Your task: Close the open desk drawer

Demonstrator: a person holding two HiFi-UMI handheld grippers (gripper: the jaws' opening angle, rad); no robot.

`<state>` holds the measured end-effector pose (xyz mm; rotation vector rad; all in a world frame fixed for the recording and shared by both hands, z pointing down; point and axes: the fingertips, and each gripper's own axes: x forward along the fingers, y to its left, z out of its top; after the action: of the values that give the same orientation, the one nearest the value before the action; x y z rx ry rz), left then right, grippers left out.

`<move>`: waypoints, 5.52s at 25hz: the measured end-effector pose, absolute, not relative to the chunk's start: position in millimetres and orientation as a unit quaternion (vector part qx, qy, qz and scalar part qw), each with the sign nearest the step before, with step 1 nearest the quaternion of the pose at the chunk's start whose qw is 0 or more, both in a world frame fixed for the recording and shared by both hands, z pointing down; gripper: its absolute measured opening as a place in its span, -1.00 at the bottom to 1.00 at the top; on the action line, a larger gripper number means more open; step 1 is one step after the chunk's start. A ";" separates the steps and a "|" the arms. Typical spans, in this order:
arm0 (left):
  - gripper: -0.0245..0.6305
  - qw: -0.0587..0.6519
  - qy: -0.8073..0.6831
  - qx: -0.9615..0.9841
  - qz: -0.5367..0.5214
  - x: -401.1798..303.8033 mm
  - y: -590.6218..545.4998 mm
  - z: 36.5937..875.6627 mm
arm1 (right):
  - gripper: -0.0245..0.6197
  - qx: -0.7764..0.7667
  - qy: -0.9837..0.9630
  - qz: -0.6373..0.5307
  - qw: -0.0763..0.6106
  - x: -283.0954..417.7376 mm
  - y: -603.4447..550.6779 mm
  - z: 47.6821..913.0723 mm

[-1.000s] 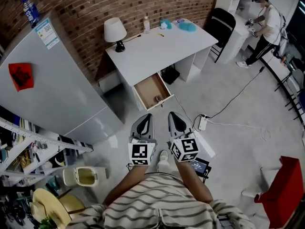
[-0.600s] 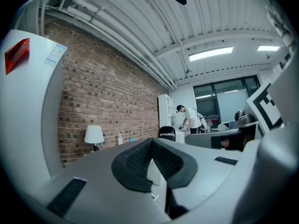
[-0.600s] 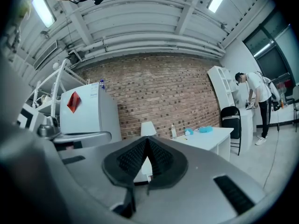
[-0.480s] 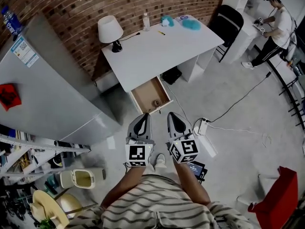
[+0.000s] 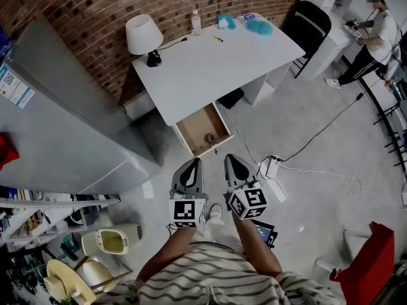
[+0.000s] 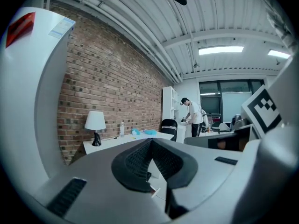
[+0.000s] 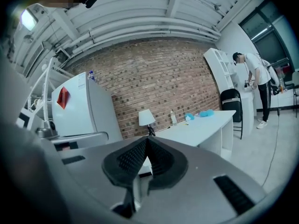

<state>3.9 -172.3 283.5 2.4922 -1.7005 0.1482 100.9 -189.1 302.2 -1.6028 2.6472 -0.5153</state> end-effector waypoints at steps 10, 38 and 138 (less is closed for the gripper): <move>-0.91 0.082 -0.555 0.826 0.059 -14.3 -204.5 307.6 | -0.89 -0.515 0.836 -0.187 -0.006 82.5 -220.5 334.9; -0.91 0.161 -0.555 0.813 0.072 -13.5 -242.5 412.2 | -0.89 -0.529 0.730 -0.425 0.085 93.6 -278.7 503.1; -0.91 0.195 -0.592 0.779 0.075 -46.5 -245.0 600.2 | -0.83 -0.370 0.547 -0.594 0.460 74.3 -360.9 864.9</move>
<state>-46.5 -245.0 600.2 2.1825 -1.6577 0.2096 74.3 -360.9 864.9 -0.9103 1.3463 -1.4624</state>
